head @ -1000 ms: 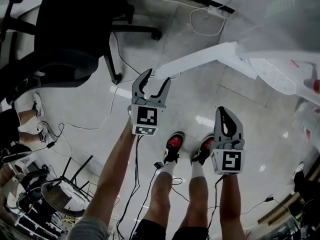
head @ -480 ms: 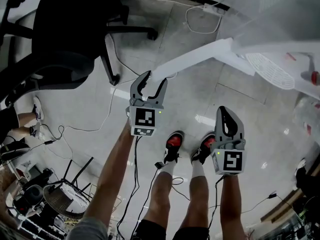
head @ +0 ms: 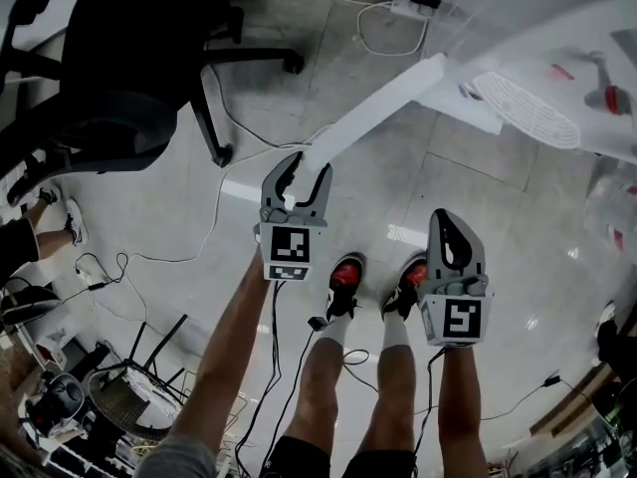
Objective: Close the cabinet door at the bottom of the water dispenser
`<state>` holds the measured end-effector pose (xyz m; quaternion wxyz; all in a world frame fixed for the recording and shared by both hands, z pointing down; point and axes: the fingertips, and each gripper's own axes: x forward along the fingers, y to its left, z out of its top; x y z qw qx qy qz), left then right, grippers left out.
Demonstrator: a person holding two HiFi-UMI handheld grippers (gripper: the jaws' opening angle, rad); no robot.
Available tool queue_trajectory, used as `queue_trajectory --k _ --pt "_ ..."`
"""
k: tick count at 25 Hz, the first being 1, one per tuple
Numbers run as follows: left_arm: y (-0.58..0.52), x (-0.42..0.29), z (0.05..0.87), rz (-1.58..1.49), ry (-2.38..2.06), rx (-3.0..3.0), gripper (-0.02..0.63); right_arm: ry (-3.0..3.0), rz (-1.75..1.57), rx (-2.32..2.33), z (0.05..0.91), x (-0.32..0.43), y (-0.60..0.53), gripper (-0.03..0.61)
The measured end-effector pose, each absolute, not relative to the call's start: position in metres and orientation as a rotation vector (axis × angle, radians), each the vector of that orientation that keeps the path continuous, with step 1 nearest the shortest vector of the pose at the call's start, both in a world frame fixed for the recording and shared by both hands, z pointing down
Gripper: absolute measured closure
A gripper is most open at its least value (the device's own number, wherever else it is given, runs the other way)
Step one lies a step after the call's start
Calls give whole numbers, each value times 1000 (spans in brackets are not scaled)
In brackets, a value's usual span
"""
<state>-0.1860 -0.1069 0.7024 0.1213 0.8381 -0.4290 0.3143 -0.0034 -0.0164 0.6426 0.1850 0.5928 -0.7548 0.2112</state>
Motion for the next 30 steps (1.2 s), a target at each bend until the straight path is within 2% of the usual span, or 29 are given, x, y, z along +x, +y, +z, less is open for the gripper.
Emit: queue_trajectory --k 10,30 --pt "-49 -152 701 920 -1155 2488 433 -2089 615 1728 642 13 33 557" --pt "9 -89 701 892 -1060 2478 433 -2001 709 1900 645 64 100 557"
